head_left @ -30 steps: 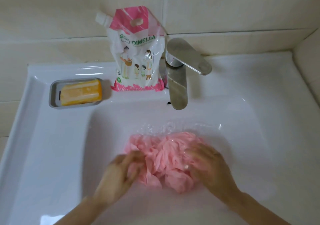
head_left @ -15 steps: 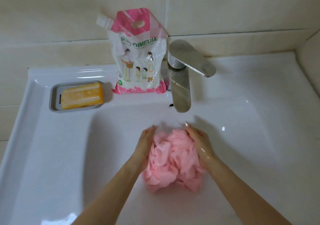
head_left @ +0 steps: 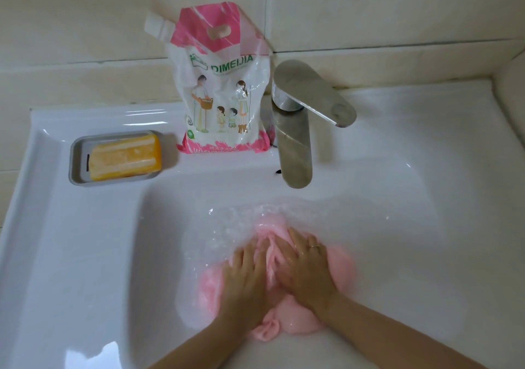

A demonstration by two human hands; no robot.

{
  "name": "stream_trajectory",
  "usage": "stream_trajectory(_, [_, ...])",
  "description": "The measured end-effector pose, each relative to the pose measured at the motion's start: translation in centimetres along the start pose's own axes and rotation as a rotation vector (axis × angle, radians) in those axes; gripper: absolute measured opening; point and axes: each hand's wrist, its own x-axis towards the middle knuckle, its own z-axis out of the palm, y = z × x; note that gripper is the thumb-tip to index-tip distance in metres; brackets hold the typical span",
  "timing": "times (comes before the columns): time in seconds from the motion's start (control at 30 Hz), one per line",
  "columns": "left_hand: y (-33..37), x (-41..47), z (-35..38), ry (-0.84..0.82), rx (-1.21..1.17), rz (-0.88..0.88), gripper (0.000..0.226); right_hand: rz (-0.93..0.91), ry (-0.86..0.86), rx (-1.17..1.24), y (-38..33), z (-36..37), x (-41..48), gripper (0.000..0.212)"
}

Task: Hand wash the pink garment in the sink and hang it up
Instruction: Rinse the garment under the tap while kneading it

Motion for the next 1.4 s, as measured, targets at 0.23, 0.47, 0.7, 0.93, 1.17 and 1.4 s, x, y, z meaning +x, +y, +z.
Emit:
stream_trajectory(0.23, [-0.8, 2.0, 2.4, 0.166, 0.086, 0.041, 0.051, -0.030, 0.337, -0.027, 0.3, 2.2, 2.9, 0.026])
stream_trajectory(0.47, [-1.9, 5.6, 3.6, 0.221, -0.004, 0.117, 0.024, 0.022, 0.442, -0.008, 1.0, 1.9, 5.9, 0.040])
stream_trajectory(0.7, [-1.9, 7.9, -2.8, -0.337, -0.332, -0.105, 0.035, 0.251, 0.015, 0.231, 0.2, -2.4, 5.9, 0.036])
stream_trajectory(0.93, [-1.8, 3.6, -9.1, -0.244, -0.801, -0.368, 0.062, 0.251, -0.056, 0.781, 0.0, -9.1, -0.3, 0.041])
stream_trajectory(1.17, [-1.3, -0.1, -2.9, -0.365, -0.063, -0.023, 0.096, 0.032, -0.128, 0.020, -1.0, -3.0, -1.9, 0.066])
stream_trajectory(1.4, [-0.5, 1.2, -0.5, -0.092, -0.128, -0.075, 0.053, 0.058, 0.022, 0.027, -1.0, -0.9, 0.4, 0.056])
